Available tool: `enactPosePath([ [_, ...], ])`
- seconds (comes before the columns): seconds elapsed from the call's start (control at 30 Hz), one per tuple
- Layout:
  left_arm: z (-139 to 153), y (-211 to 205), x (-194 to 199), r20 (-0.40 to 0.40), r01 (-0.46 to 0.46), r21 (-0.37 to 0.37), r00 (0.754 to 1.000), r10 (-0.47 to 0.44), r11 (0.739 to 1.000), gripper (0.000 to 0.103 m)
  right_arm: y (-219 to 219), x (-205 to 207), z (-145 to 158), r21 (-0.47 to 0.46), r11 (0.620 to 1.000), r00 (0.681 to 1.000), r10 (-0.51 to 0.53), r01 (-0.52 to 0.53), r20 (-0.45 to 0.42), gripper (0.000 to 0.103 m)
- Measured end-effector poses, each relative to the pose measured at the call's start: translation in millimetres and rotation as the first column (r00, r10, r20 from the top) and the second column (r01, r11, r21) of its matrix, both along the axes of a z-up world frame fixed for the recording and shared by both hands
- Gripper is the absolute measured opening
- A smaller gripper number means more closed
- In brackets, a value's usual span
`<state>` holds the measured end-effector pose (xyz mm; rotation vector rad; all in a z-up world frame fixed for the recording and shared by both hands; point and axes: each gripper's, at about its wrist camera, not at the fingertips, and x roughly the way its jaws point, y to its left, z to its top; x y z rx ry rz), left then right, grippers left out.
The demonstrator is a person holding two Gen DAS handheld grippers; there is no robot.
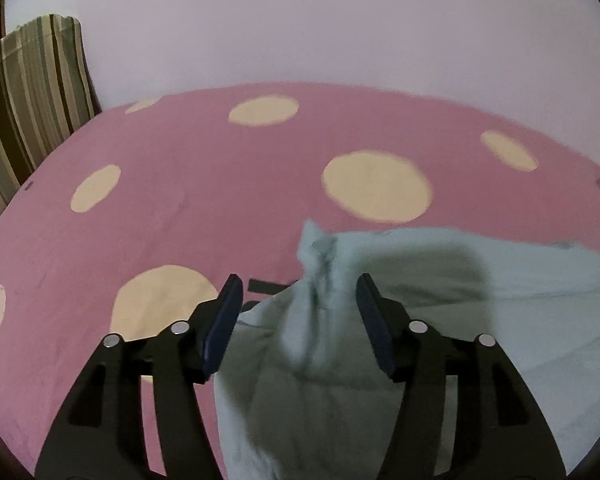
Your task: Fold large clothes
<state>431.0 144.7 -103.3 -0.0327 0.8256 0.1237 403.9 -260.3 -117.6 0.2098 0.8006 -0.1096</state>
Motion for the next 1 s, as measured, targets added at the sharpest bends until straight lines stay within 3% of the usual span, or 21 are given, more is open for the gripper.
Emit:
enactPosePath([
  [0.1, 23, -21, -18, 0.059, 0.046, -0.061, 0.997, -0.043, 0.997, 0.072, 24, -14, 26, 0.032, 0.998, 0.996, 0.054, -0.057, 0.065, 0.044],
  [0.2, 26, -55, -29, 0.071, 0.119, -0.085, 0.991, -0.113, 0.989, 0.075, 57, -18, 35, 0.04, 0.992, 0.989, 0.117, -0.121, 0.092, 0.049],
  [0.3, 12, -81, -29, 0.047, 0.146, -0.091, 0.989, -0.142, 0.985, 0.076, 88, -9, 26, 0.024, 0.984, 0.983, 0.172, -0.174, 0.07, 0.049],
  [0.43, -20, -99, -19, -0.013, 0.109, -0.112, 0.994, -0.111, 0.988, 0.076, 111, -1, 1, -0.018, 0.981, 0.981, 0.192, -0.192, 0.025, 0.049],
  [0.73, -59, -109, -3, -0.028, 0.104, -0.037, 0.994, -0.105, 0.994, 0.08, 123, 8, -50, -0.063, 0.984, 0.985, 0.165, -0.168, -0.048, 0.05],
  [0.87, -60, -110, -1, -0.041, 0.104, -0.037, 0.994, -0.105, 0.994, 0.081, 128, 8, -51, -0.068, 0.984, 0.985, 0.161, -0.165, -0.054, 0.05],
  [1.0, -37, -99, -12, -0.028, 0.115, -0.09, 0.993, -0.118, 0.989, 0.08, 116, -1, -28, -0.006, 0.986, 0.986, 0.164, -0.164, -0.028, 0.05],
])
